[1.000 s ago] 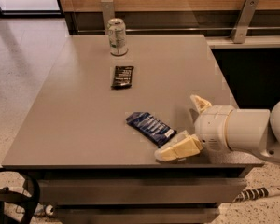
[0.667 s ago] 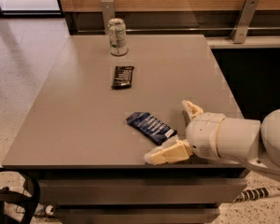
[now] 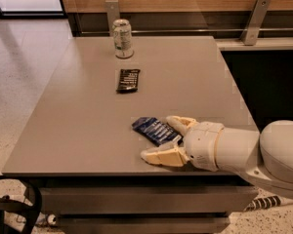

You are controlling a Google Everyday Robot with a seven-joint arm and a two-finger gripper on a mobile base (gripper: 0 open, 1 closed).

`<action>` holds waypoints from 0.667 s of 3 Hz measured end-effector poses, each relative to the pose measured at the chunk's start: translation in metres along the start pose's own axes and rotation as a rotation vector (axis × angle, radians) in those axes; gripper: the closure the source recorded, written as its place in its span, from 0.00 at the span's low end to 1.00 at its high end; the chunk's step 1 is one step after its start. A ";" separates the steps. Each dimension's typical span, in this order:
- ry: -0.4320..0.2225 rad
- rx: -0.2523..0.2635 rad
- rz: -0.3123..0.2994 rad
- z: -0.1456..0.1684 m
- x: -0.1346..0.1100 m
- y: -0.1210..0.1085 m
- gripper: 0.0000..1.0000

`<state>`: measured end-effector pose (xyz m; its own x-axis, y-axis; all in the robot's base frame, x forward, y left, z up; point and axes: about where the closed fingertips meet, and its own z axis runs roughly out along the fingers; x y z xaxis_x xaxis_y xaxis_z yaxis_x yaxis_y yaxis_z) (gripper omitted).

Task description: Pick rxbar blueberry

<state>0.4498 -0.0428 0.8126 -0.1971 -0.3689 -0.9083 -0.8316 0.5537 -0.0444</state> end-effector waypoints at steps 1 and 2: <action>0.002 -0.001 -0.007 0.001 -0.002 0.002 0.63; 0.003 -0.002 -0.011 0.001 -0.004 0.003 0.86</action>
Offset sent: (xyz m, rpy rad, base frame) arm -0.0005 0.0013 0.0012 -0.0033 -0.0024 0.0023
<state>0.4485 -0.0390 0.8156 -0.1893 -0.3768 -0.9067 -0.8348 0.5480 -0.0535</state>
